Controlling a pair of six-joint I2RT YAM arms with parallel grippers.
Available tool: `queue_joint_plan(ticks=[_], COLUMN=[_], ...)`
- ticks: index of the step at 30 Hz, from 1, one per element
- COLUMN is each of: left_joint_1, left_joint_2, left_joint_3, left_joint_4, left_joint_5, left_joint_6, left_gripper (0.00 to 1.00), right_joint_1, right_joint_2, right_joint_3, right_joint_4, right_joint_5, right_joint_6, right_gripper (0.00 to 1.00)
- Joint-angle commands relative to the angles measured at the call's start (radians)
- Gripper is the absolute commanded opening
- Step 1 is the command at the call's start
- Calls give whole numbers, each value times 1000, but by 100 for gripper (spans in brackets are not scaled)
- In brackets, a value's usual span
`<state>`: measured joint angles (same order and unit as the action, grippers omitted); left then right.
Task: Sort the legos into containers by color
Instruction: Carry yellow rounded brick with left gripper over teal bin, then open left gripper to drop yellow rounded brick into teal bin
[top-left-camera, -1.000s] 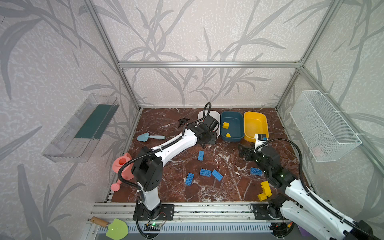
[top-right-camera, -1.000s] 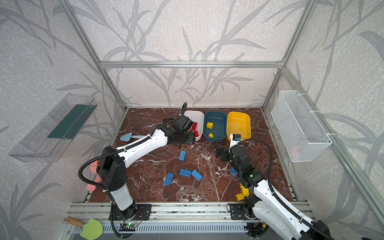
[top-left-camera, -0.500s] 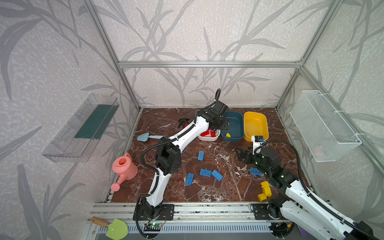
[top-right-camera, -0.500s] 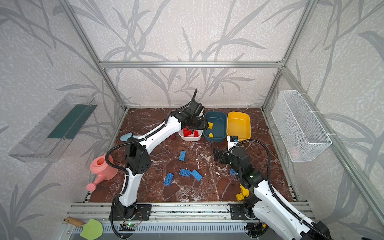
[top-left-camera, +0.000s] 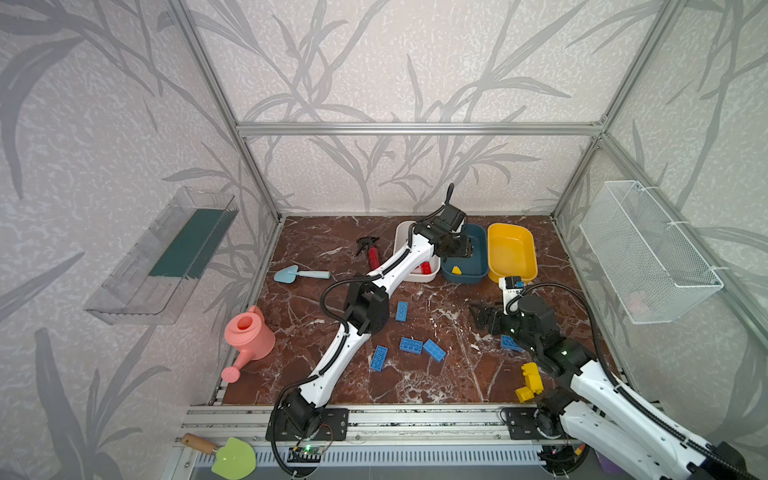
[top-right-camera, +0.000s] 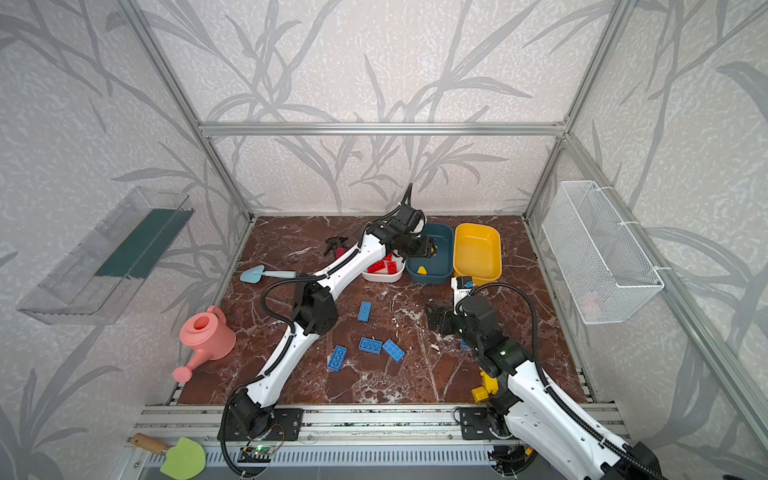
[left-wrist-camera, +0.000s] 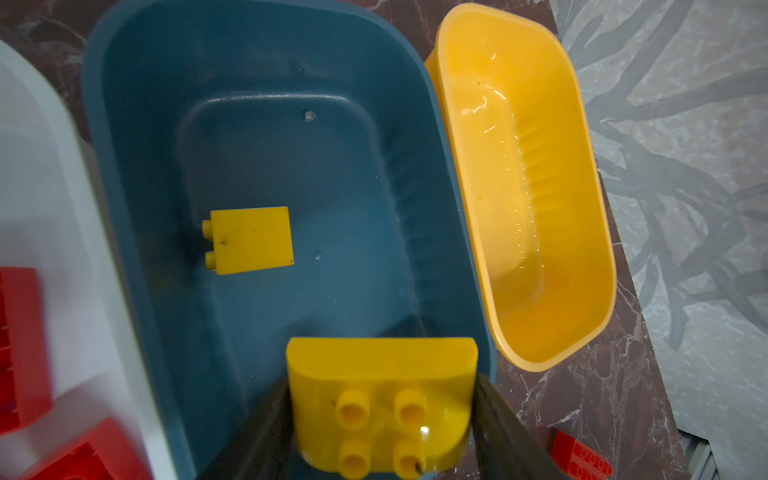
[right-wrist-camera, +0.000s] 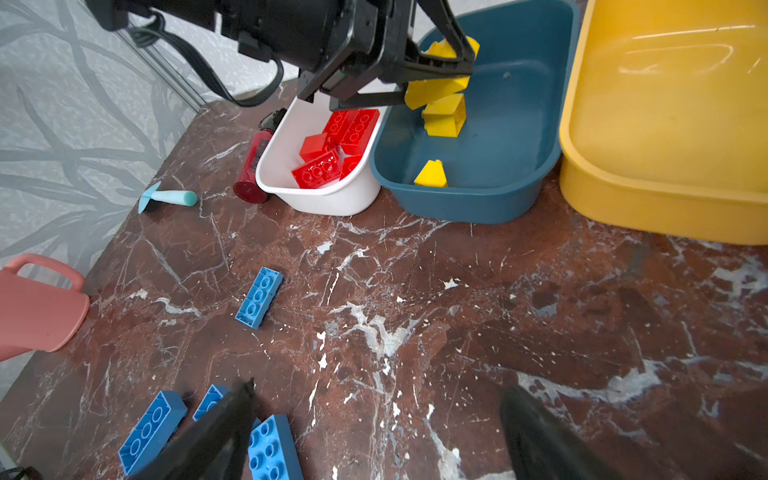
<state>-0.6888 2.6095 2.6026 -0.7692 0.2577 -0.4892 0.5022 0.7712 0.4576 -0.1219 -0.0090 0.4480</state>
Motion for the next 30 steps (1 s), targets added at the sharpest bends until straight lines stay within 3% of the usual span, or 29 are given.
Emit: queue_joint_plan(ticks=[1, 9, 18, 25, 30], left_joint_1=[10, 24, 48, 70, 70], left_joint_2=[12, 33, -8, -133, -314], left_joint_3=[30, 46, 60, 30, -186], left_joint_4=[20, 36, -7, -53, 17], left_joint_5=[20, 37, 13, -3, -31], left_joint_6=[11, 14, 23, 31, 33], left_gripper=[60, 65, 99, 99, 99], right_joint_1=[-4, -4, -4, -5, -26], right_joint_2=[-5, 20, 62, 64, 114], right_joint_3=[38, 56, 101, 131, 204], right_joint_4=[-44, -79, -162, -234, -382], right_joint_5=[5, 23, 103, 162, 237], right_joint_6=[-10, -26, -14, 3, 49], right_gripper=[92, 92, 93, 93, 93])
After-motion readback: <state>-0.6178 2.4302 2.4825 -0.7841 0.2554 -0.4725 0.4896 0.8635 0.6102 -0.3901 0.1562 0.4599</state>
